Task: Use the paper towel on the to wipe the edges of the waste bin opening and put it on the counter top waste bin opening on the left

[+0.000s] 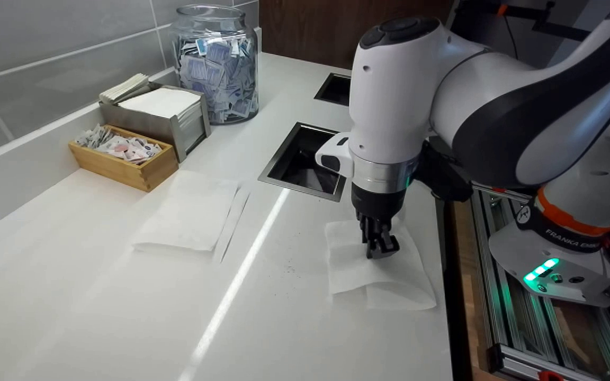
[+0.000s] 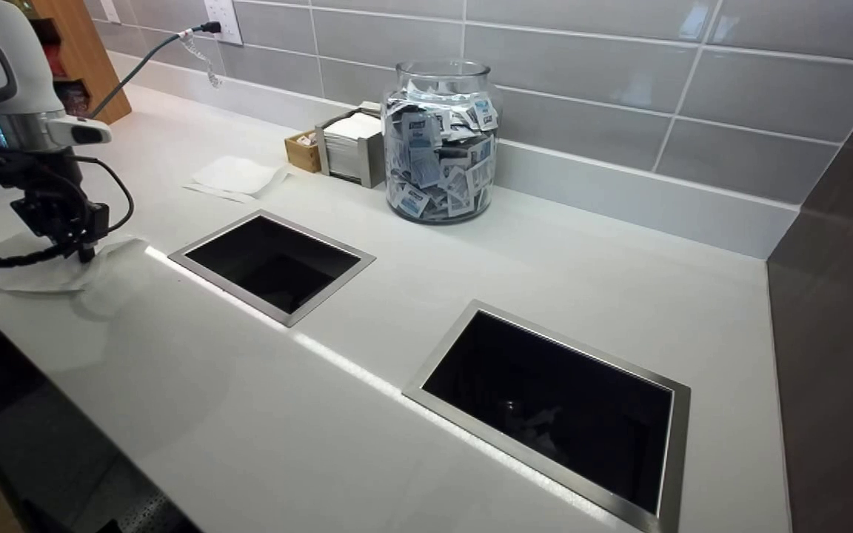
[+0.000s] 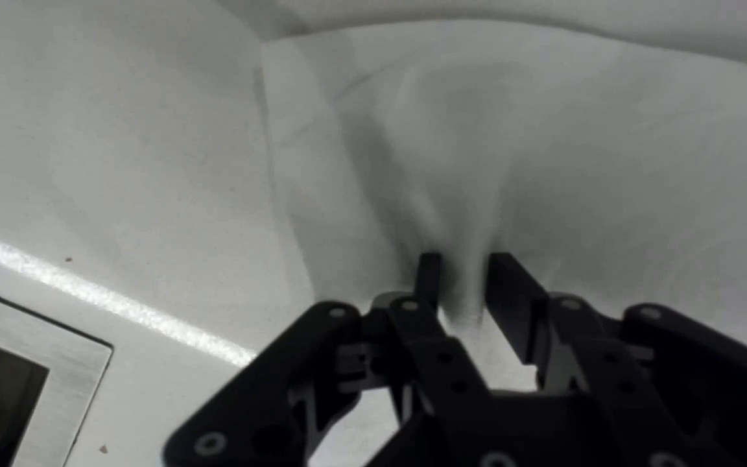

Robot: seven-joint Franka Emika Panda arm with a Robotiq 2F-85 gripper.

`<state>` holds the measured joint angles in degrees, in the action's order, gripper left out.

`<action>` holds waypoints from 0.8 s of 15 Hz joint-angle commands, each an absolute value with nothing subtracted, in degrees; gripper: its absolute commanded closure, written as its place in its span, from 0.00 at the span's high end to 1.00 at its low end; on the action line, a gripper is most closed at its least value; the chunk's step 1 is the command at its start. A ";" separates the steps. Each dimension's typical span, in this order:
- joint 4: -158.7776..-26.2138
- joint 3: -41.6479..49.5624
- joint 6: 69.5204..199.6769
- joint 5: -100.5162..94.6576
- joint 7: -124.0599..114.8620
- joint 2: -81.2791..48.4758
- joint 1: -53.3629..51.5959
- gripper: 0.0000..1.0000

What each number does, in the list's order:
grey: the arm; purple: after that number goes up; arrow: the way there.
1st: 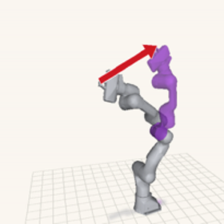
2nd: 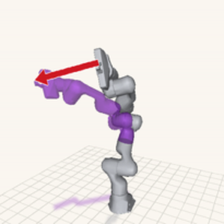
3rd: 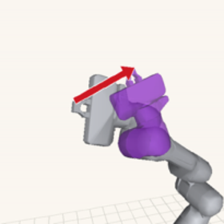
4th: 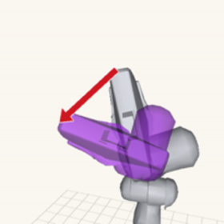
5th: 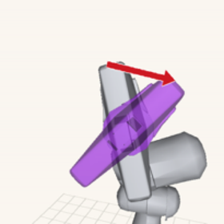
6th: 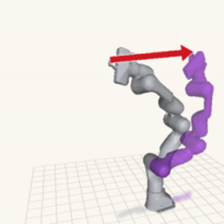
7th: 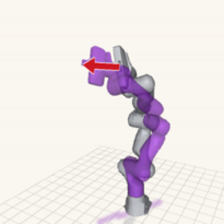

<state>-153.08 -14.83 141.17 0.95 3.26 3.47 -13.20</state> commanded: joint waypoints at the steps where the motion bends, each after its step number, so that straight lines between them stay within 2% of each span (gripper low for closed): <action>1: -153.07 -14.38 144.85 -0.62 4.47 0.75 -13.45 0.00; 12: -145.85 -14.05 153.05 -6.04 6.24 -6.03 -13.17 0.00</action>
